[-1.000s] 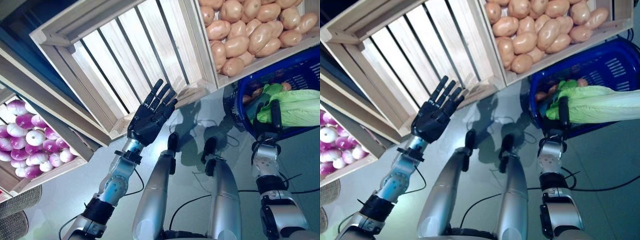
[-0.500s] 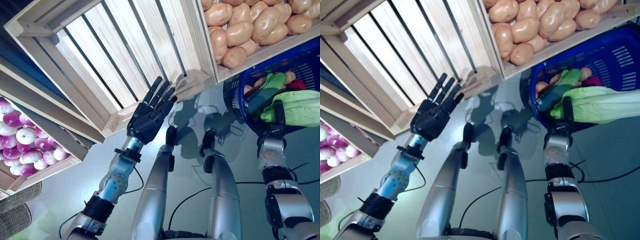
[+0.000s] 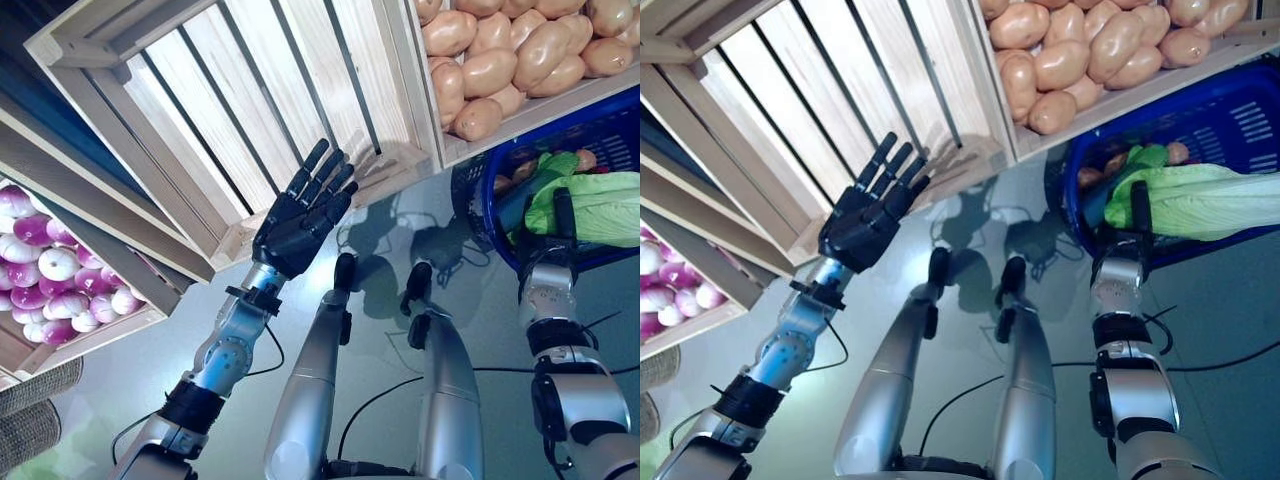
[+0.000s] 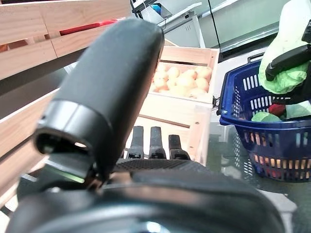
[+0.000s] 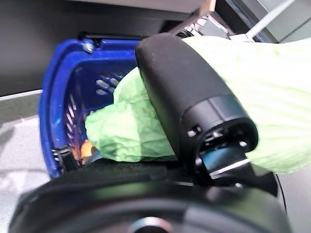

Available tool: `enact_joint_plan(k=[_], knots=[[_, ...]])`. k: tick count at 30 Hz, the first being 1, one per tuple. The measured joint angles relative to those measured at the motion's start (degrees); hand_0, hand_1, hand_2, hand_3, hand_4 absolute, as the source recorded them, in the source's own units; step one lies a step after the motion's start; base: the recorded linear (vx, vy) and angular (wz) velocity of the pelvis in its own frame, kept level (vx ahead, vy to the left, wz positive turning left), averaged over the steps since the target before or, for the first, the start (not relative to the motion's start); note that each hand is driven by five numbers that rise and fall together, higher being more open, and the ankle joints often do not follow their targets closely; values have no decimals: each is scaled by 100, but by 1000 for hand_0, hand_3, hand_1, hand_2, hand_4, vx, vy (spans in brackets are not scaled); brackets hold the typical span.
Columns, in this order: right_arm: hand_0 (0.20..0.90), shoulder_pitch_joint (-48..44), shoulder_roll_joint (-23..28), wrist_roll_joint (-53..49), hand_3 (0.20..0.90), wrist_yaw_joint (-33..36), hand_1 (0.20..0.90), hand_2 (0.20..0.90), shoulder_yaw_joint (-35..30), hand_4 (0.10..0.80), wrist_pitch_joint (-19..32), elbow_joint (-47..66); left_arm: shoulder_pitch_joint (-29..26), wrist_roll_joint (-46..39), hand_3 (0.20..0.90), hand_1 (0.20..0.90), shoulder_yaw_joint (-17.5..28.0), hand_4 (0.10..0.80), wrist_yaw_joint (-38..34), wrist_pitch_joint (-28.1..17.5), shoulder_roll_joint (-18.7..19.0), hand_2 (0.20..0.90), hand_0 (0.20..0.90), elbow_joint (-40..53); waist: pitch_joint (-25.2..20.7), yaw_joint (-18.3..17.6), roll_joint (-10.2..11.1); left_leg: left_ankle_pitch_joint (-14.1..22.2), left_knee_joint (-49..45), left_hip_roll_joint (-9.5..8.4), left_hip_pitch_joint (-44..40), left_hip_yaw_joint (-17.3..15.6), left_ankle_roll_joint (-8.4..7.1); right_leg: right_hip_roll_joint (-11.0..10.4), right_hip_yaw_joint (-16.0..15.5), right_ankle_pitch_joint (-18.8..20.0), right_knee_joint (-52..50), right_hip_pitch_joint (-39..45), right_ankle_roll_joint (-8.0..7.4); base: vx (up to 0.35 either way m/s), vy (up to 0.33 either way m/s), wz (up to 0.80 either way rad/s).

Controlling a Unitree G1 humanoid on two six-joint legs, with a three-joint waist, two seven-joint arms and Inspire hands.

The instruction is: Put vegetables into the basket

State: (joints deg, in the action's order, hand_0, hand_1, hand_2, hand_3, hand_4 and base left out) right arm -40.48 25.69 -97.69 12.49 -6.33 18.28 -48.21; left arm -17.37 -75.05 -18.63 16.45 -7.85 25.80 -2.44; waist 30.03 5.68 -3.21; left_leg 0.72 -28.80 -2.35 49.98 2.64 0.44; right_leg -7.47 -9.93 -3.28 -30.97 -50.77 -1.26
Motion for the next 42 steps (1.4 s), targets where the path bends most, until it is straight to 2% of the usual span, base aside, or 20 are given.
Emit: enact_joint_plan(k=[8, 17, 25, 28, 36, 40, 42], knots=[[900, -25, 67, -11, 900, 381, 900, 900, 1, 800, -209, -2, 39, 0, 900, 900, -99, 800, 67, 0, -3, 900, 900, 0, 2, 2, 3, -22, 10, 8, -40, 1, 9, 38, -3, 64, 75, 69, -2, 0, 0, 0], [900, -16, 66, -185, 900, 416, 900, 900, 4, 800, -215, -13, 85, -4, 900, 900, -85, 800, 103, 0, 5, 900, 900, -6, -3, -7, 19, -30, 164, -14, -410, -6, 63, 9, 9, 68, 241, 436, -45, -7, 55, 0], [900, 40, 71, -165, 900, 417, 900, 900, 4, 800, -242, -53, 110, -8, 900, 900, -93, 800, 140, -27, 3, 900, 900, -10, 1, -19, 76, -358, 1069, 33, -1178, -98, 91, 136, 45, 504, 1225, 1196, -147, 8, 59, -6], [900, 84, 71, -160, 900, 421, 900, 900, 5, 800, -320, -57, 114, -7, 900, 900, -92, 800, 141, -32, -1, 900, 900, -16, 8, -34, 99, -410, 1233, 39, -1350, -125, 109, 158, 47, 598, 1443, 1386, -140, 41, 50, -4], [900, 851, -99, 161, 900, 421, 900, 900, 16, 800, -401, 344, 202, 52, 900, 900, 4, 800, 140, -50, -11, 900, 900, -90, 7, -16, 265, -384, 1673, 57, -2285, -160, 149, 197, 31, 641, 1951, 2340, -185, 25, 70, -3], [900, 1308, -404, 784, 900, 416, 900, 900, 65, 800, -378, 783, 339, 352, 900, 900, 111, 800, 74, -54, -12, 900, 900, -81, -7, -34, 396, -378, 1928, 83, -2826, -178, 126, 215, 39, 663, 2245, 2885, -210, 94, 108, -4], [900, 1747, -551, 1214, 900, 400, 900, 900, 104, 800, -373, 1344, 541, 647, 900, 900, 224, 800, 28, -38, 0, 900, 900, -55, -12, -67, 421, -379, 2078, 93, -3092, -188, 110, 236, 50, 698, 2453, 3163, -236, 119, 137, -3]])
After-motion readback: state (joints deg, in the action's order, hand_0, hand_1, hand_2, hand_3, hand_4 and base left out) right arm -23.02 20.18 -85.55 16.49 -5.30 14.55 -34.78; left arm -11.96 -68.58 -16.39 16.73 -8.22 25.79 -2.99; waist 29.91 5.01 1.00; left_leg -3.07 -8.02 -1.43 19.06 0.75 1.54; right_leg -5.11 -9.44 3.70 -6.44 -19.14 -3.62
